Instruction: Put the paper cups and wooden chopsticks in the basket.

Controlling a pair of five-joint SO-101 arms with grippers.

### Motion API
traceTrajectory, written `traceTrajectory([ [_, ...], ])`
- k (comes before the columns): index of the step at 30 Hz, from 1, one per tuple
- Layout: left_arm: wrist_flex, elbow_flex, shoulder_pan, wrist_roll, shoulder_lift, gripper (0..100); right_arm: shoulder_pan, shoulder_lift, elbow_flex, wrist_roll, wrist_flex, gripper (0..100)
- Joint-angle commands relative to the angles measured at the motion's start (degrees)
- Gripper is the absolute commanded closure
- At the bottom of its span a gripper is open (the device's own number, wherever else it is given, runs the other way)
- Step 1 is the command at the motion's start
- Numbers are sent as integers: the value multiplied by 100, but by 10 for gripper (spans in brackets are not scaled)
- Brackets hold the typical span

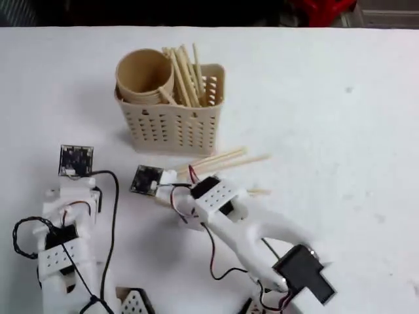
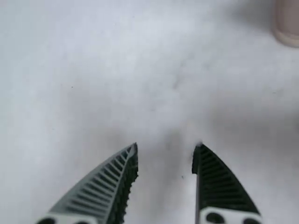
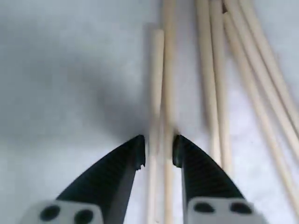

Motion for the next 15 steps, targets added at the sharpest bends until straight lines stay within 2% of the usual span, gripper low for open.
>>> traceTrajectory([
  [1,-114,-18,66,-53,-92,797,-48,40,-18,62,-31,898],
  [3,-114,-18,66,-53,-92,797,-48,40,-9,62,-13,910],
  [6,-114,-18,66,-53,-92,797,-48,40,-9,62,-4,981],
  [15,-114,-18,66,-53,-92,797,-57,-31,26,18,22,981],
])
